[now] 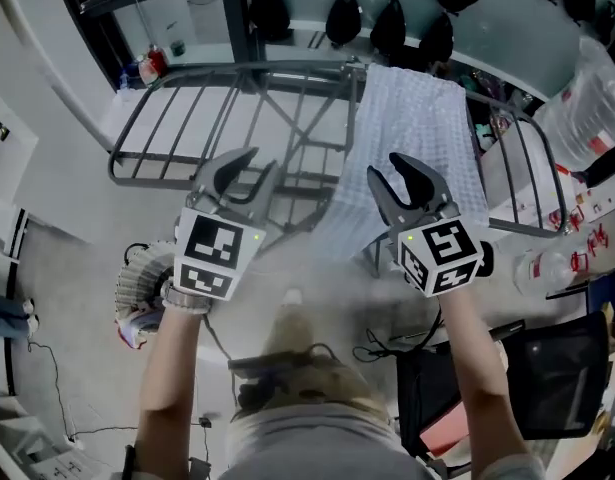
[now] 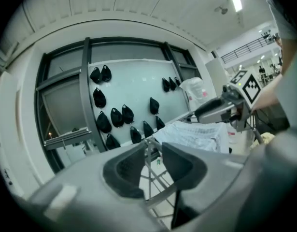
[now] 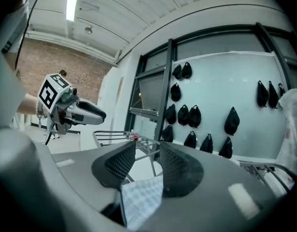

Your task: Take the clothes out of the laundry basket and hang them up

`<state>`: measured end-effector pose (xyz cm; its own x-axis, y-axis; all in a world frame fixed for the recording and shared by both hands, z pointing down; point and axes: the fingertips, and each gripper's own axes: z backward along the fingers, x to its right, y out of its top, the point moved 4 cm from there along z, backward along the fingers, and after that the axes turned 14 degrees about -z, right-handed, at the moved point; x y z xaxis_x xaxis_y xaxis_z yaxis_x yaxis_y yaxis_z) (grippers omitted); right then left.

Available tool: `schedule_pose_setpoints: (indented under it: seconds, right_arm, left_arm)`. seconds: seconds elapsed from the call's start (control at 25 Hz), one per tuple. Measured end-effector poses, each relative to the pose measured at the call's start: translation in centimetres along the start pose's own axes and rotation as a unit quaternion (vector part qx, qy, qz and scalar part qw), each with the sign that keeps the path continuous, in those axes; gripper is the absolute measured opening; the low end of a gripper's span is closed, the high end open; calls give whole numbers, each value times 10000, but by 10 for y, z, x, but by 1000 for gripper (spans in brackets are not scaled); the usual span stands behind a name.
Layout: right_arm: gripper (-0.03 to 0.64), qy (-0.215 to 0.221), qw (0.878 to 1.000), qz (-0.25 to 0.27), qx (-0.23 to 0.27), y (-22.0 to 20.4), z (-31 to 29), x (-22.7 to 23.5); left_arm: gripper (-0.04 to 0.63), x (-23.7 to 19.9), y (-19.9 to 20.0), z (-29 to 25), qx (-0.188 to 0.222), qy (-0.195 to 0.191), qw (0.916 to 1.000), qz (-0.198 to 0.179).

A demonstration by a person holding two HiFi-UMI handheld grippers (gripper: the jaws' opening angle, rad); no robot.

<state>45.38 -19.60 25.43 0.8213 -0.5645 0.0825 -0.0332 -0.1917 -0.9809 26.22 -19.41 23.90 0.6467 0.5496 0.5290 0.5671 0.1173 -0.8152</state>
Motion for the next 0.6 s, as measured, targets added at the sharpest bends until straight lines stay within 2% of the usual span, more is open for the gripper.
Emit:
schedule_pose_setpoints:
  seconds: [0.36, 0.6]
  right_arm:
    - [143, 882, 9958, 208, -140, -24, -18, -91]
    - [143, 1347, 9904, 249, -202, -35, -37, -154]
  left_arm:
    - [103, -15, -52, 104, -375, 879, 9946, 396]
    - [103, -28, -87, 170, -546, 1293, 9887, 535]
